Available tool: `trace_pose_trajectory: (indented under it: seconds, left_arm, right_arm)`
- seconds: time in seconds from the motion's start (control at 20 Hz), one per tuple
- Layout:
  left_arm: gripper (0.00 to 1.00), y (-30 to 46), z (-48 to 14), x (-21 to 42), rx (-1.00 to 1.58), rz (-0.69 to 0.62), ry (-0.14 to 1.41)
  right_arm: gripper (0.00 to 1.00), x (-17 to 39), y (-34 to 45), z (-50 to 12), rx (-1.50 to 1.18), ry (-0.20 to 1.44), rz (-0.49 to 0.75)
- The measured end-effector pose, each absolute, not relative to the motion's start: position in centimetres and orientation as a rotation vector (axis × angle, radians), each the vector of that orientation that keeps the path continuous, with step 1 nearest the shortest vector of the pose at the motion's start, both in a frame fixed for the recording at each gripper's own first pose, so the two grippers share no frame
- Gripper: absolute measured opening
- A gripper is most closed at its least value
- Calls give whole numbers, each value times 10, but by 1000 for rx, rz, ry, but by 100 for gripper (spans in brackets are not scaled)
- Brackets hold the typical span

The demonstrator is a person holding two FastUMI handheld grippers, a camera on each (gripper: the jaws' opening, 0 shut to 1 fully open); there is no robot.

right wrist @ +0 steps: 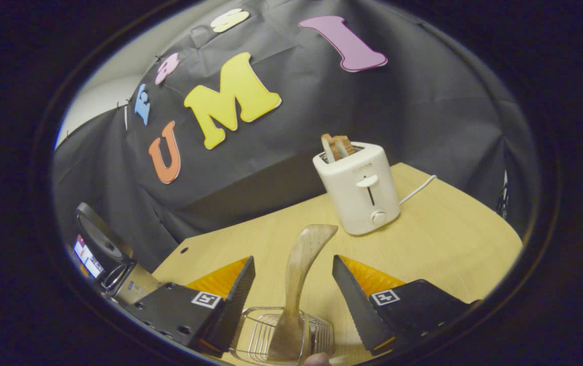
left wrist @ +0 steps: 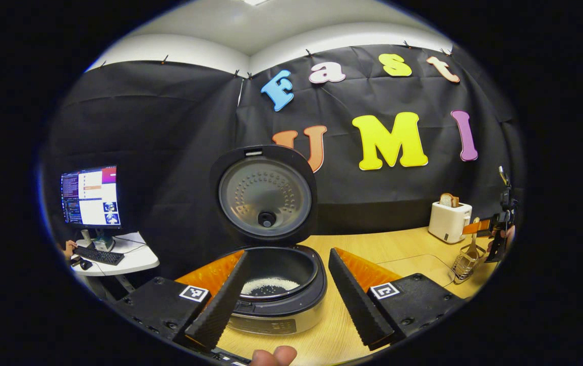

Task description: Close the left gripper, press the button to open the rice cooker; take a wooden spoon from the chopstick holder with the right hand, scoop a spoonful of rice and pour it into the rice cooker, then put the wooden spoon back into the chopstick holder.

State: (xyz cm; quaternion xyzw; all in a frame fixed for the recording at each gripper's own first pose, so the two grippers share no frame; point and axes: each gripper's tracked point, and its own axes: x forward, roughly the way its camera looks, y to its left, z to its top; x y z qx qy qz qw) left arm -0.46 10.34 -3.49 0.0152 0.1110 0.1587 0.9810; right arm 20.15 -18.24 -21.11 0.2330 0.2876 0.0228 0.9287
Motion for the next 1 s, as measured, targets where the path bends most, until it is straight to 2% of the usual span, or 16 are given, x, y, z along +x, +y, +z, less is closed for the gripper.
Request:
trace_pose_trajectory:
  seconds: [0.05, 0.15, 0.2, 0.25, 0.3, 0.45, 0.5, 0.55, 0.6, 0.65, 1.0]
  left_arm:
    - [99, 103, -37, -3, 26, 315, 231]
    - [96, 103, -41, -1, 24, 305, 247]
    - [99, 102, -43, 0, 21, 301, 255]
    - [99, 101, -46, 1, 19, 294, 262]
    - [99, 99, -47, 2, 18, 288, 264]
    - [100, 98, -48, 3, 18, 281, 258]
    - [100, 98, -48, 4, 13, 280, 257]
    - [100, 97, -49, 4, 7, 279, 258]
    - [99, 97, -50, 4, 1, 275, 257]
    - [99, 95, -52, 4, -6, 266, 260]
    - [100, 95, -49, 5, -43, 252, 213]
  right_arm:
    - [81, 201, -184, -215, 484, 602, 47]
    - [81, 202, -178, -219, 499, 622, 68]
    - [75, 204, -176, -221, 507, 625, 77]
    - [61, 203, -175, -223, 505, 636, 82]
    - [67, 202, -173, -226, 504, 639, 96]
    - [12, 196, -181, -224, 502, 657, 79]
    - [13, 198, -180, -224, 506, 655, 74]
    - [7, 195, -179, -222, 500, 655, 78]
    - [7, 193, -181, -217, 486, 642, 66]
    - [1, 193, -180, -211, 469, 619, 62]
    - [1, 192, -186, -138, 342, 403, 5]
